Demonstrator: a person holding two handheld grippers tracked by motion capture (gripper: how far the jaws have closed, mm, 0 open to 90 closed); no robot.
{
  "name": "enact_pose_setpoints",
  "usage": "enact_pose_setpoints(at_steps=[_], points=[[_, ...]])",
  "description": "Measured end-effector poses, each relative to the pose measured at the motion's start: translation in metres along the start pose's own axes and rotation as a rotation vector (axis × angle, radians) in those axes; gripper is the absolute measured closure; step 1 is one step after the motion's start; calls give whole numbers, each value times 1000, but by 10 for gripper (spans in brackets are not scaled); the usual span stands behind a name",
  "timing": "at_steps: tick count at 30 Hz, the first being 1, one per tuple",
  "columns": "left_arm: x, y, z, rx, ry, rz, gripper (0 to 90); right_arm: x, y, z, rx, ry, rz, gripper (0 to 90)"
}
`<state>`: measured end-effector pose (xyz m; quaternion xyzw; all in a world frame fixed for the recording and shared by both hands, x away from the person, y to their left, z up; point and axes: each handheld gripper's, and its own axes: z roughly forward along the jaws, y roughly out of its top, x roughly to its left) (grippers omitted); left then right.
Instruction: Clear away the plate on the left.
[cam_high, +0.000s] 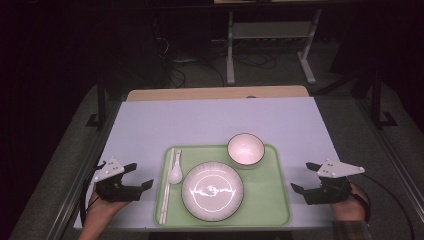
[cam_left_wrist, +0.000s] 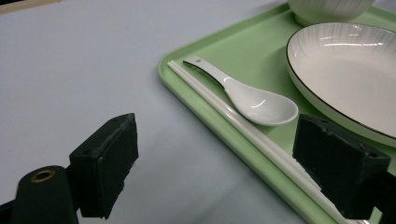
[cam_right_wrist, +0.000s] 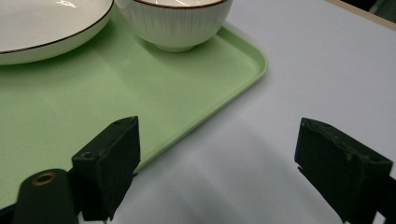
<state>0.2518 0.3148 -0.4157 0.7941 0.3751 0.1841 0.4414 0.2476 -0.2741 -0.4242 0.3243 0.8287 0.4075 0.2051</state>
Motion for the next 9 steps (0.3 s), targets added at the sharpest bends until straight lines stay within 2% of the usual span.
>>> enact_pose_setpoints(at_steps=[3, 9], points=[[2, -5, -4, -14, 6, -3, 137, -1, -1, 0, 1, -2, 1, 133], [6, -9, -4, -13, 12, -8, 137, -1, -1, 1, 2, -5, 5, 132]])
